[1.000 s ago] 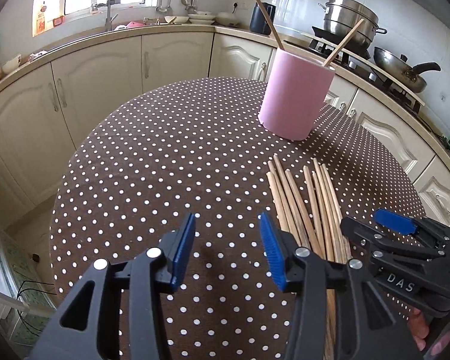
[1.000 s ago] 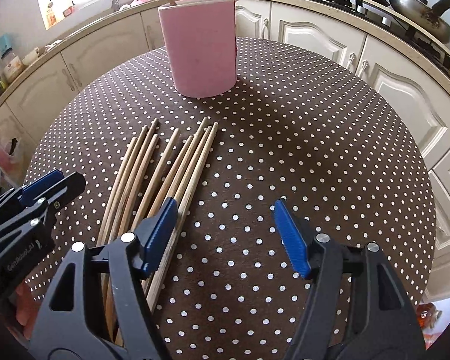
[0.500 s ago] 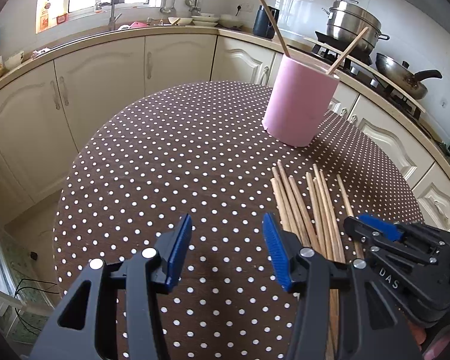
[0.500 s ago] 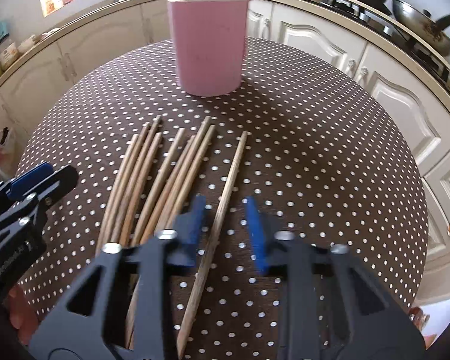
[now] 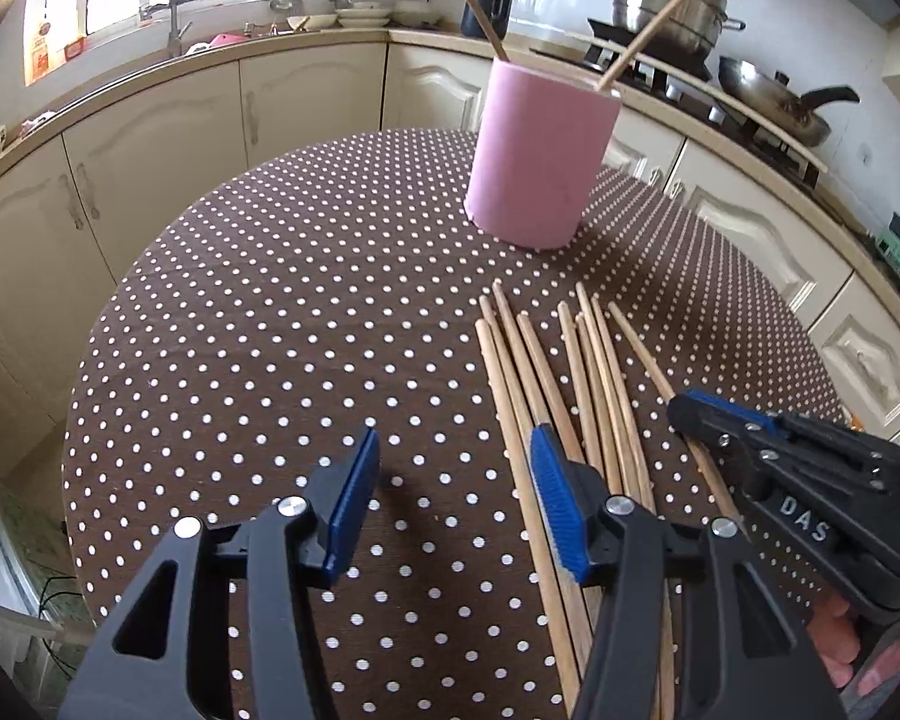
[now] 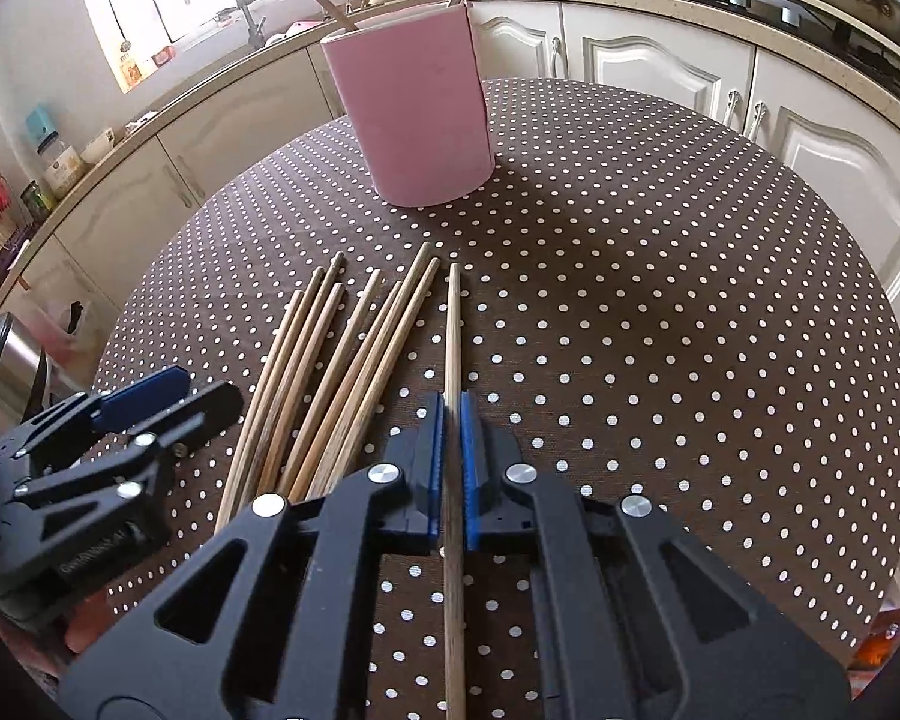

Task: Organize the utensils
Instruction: 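Grasp a chopstick with the right gripper while the left gripper grasps another, then lift both chopsticks upright and carry them over the pink cup, then drop the chopsticks into the pink cup by opening both grippers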

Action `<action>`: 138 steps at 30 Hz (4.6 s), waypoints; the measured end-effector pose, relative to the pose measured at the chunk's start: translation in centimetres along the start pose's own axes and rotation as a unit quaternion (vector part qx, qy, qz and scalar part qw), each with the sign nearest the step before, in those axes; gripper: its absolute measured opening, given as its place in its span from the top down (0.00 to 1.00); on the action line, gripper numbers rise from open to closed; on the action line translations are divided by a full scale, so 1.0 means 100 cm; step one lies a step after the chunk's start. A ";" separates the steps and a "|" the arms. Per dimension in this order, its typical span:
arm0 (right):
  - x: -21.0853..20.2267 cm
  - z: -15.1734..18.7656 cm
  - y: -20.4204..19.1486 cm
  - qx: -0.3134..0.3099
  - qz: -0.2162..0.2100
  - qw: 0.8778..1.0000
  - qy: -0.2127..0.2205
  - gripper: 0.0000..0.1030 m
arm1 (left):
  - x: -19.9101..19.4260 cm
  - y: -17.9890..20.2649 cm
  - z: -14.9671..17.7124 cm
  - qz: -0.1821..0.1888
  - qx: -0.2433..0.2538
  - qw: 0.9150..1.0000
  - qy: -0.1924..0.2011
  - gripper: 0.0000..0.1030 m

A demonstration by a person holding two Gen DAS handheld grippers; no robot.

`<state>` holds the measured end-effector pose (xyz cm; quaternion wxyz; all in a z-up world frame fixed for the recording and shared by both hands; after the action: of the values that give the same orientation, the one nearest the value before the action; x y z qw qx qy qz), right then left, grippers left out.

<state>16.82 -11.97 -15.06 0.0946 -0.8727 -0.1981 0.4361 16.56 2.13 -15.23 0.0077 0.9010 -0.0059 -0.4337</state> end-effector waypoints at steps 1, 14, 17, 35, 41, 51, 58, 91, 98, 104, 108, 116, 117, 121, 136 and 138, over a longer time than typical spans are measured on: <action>0.000 0.001 0.001 0.003 -0.004 1.000 0.001 0.94 | 0.002 0.000 0.000 -0.004 0.001 1.000 -0.002 0.49; -0.001 0.005 -0.001 0.005 -0.004 1.000 0.008 0.94 | 0.021 0.013 -0.011 -0.089 0.028 0.995 -0.028 0.38; -0.001 0.005 0.000 0.010 -0.010 1.000 0.008 0.94 | 0.023 0.015 -0.014 -0.101 0.023 0.994 -0.025 0.38; -0.014 0.000 0.006 0.036 -0.027 0.999 0.019 0.94 | 0.005 -0.002 -0.022 -0.048 -0.033 0.998 0.024 0.94; -0.036 -0.012 0.008 0.043 -0.023 0.997 0.056 0.94 | -0.019 0.000 -0.032 -0.036 -0.040 0.997 0.063 0.94; -0.073 -0.032 -0.002 0.022 -0.021 0.993 0.114 0.94 | -0.059 -0.003 -0.060 -0.029 -0.060 0.990 0.127 0.94; -0.099 -0.045 -0.009 0.006 -0.016 0.989 0.147 0.94 | -0.089 -0.002 -0.076 -0.031 -0.064 0.982 0.177 0.94; -0.169 -0.133 -0.047 -0.068 0.004 0.961 0.267 0.95 | -0.157 0.017 -0.154 -0.018 -0.069 0.953 0.295 0.95; -0.181 -0.169 -0.052 -0.075 -0.005 0.952 0.297 0.95 | -0.161 0.025 -0.186 -0.013 -0.069 0.944 0.322 0.95; -0.182 -0.201 -0.049 -0.073 -0.010 0.946 0.315 0.95 | -0.155 0.026 -0.215 -0.009 -0.082 0.936 0.342 0.95; -0.179 -0.221 -0.048 -0.073 -0.013 0.941 0.330 0.95 | -0.151 0.027 -0.239 -0.009 -0.093 0.930 0.354 0.95; -0.152 -0.241 -0.041 -0.067 -0.015 0.943 0.324 0.95 | -0.132 0.023 -0.273 -0.008 -0.114 0.921 0.372 0.95; -0.147 -0.240 -0.040 -0.064 -0.015 0.945 0.320 0.95 | -0.128 0.024 -0.274 -0.008 -0.116 0.922 0.369 0.94; -0.124 -0.240 -0.031 -0.053 -0.014 0.954 0.295 0.95 | -0.108 0.023 -0.277 -0.013 -0.117 0.930 0.349 0.94; -0.075 -0.221 -0.012 -0.045 -0.010 0.976 0.212 0.93 | -0.055 0.018 -0.251 -0.050 -0.075 0.957 0.275 0.68; -0.073 -0.217 -0.006 -0.037 -0.002 0.978 0.203 0.93 | -0.055 0.015 -0.246 -0.052 -0.072 0.957 0.275 0.67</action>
<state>30.01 -14.32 3.43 0.1011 -0.9457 -0.1927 0.2416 32.33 0.91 4.42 0.0511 0.9815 0.0747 -0.1685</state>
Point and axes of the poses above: each gripper's, at about its wrist camera, not at the fingertips, and x roughly the way its jaws point, y to its right, z to its underside, the point moved 8 cm from there along x, roughly the way its jaws point, and after that the axes turned 8 degrees about -z, right-handed, at the moved point
